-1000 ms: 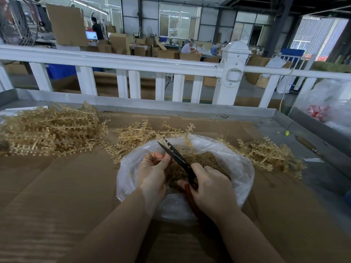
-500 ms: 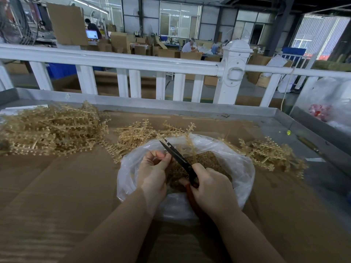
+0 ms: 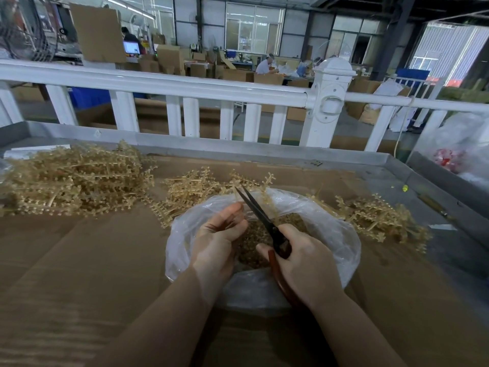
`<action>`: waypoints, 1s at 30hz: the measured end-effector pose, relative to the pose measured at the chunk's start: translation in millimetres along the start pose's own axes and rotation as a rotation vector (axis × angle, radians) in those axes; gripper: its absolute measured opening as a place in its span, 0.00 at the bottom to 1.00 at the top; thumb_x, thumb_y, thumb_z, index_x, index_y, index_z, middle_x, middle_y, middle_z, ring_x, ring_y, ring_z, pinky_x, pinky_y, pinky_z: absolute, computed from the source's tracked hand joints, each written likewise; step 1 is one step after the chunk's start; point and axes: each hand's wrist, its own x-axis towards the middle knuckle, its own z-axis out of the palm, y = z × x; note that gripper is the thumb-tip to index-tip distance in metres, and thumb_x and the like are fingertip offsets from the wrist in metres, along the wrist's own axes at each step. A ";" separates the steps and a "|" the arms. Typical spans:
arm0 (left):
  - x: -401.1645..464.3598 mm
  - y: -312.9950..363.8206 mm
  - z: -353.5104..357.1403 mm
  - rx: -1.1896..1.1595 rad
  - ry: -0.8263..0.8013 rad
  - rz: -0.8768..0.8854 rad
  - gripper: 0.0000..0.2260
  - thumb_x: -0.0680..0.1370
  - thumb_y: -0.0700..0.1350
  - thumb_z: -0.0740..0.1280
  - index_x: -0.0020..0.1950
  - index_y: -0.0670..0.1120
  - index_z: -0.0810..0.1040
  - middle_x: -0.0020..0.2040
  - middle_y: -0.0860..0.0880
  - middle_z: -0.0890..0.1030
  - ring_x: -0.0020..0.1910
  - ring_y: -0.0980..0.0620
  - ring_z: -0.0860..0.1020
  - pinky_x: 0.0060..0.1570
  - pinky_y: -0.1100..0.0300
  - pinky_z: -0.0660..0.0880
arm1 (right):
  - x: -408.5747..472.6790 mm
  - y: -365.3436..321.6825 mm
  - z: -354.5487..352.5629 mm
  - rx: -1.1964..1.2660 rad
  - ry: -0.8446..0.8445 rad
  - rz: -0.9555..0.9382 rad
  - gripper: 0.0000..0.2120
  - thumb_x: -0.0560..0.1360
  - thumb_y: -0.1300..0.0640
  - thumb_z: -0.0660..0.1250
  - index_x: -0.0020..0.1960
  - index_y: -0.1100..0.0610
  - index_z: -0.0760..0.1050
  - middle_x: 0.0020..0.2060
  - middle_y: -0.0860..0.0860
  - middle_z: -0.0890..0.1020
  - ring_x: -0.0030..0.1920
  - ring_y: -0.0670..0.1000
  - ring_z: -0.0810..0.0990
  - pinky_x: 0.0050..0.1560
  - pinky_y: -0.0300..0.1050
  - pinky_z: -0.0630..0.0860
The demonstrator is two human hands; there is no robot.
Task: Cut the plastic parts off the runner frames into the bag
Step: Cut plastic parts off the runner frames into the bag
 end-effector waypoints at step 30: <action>6.5 3.7 -5.7 -0.211 -0.045 -0.027 0.16 0.73 0.24 0.58 0.53 0.39 0.79 0.45 0.43 0.85 0.43 0.52 0.84 0.37 0.64 0.80 | -7.4 2.2 -3.8 -0.078 -0.052 -0.078 0.17 0.71 0.37 0.62 0.49 0.50 0.73 0.36 0.44 0.76 0.39 0.46 0.75 0.39 0.37 0.69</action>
